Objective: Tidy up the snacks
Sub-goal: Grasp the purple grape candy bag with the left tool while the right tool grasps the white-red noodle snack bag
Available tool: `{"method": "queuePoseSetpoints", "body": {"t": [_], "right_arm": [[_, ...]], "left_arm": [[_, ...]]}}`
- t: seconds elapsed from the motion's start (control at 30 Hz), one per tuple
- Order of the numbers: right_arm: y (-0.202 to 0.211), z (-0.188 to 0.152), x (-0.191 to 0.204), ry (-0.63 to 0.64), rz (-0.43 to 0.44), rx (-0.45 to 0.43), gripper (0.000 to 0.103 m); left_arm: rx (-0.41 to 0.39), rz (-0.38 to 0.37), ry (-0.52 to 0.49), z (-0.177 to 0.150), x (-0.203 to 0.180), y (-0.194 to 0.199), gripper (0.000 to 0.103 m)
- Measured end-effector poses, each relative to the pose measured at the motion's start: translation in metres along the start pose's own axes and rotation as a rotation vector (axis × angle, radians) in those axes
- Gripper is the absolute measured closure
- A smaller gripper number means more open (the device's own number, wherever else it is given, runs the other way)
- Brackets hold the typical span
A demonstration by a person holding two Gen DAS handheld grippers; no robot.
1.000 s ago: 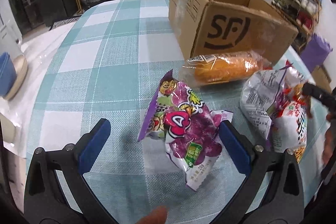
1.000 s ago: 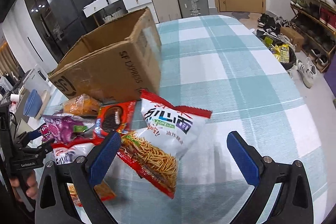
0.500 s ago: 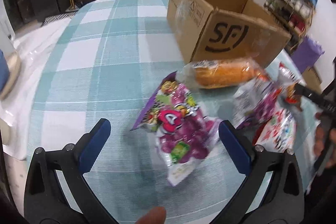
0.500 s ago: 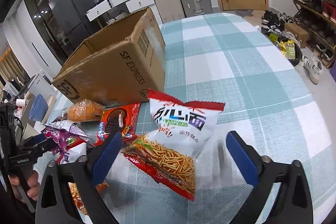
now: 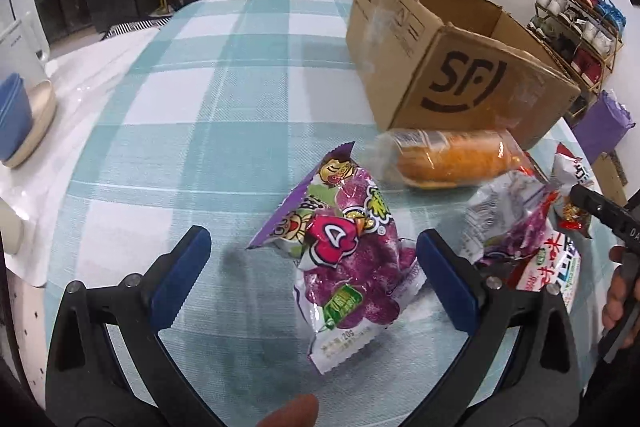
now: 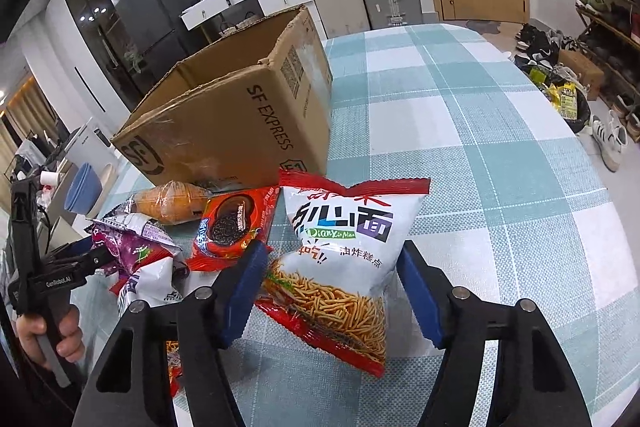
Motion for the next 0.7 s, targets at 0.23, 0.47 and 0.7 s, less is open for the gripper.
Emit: {"method": "queuePoseSetpoints", "body": {"t": [0.23, 0.47, 0.7], "right_arm": [[0.0007, 0.0001, -0.0019, 0.001, 0.021, 0.000, 0.038], [0.0038, 0.0013, -0.0037, -0.007, 0.034, -0.007, 0.051], [0.0043, 0.0019, -0.0037, -0.008, 0.032, -0.020, 0.057]], "left_arm": [[0.029, -0.036, 0.030, -0.0011, 0.0038, -0.0059, 0.000], [0.008, -0.098, 0.051, -0.0022, 0.0025, -0.0065, 0.015], [-0.010, -0.100, 0.038, -0.0019, -0.0006, -0.0027, 0.038]]}}
Point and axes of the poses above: each gripper's, at about its wrist camera, not at the fingertips, and y roughly against the way its jaws point, x to its left, z to its top, the point moved 4 cm from there along -y, roughly the way its jaws point, and after that the axes turned 13 degrees about -y, right-handed, at the moved point
